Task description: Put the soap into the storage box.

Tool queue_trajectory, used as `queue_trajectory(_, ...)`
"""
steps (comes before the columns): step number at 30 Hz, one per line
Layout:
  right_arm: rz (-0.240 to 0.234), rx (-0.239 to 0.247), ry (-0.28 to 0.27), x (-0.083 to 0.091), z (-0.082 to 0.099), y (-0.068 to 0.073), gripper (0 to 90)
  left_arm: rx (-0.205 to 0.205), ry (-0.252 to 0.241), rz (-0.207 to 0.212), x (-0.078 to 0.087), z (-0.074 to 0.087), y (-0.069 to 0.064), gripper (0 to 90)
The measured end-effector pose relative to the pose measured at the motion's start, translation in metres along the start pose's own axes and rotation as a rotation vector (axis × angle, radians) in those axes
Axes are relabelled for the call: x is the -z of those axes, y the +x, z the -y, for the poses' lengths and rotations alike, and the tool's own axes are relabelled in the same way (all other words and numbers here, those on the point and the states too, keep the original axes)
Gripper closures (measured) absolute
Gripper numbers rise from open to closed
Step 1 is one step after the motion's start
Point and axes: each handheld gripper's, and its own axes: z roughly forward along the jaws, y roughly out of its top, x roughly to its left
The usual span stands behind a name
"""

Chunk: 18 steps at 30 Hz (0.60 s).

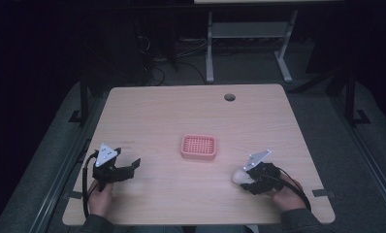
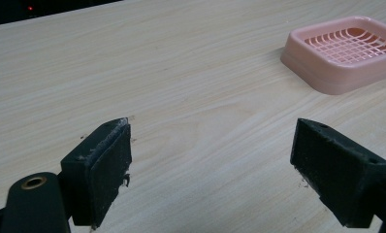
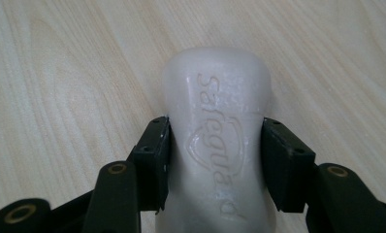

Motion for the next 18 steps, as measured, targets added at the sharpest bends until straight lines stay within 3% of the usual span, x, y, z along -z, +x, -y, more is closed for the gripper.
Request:
queue_trajectory(7, -0.025, -0.002, -0.003, 0.0, 0.001, 0.001, 48.8, -0.003, 0.006, 0.0, 0.001, 0.0, 0.0, 14.4)
queue_trajectory(18, -0.007, 0.016, -0.028, 0.016, -0.008, -0.001, 48.8, 0.007, 0.004, -0.003, 0.002, 0.0, 0.002, 14.4)
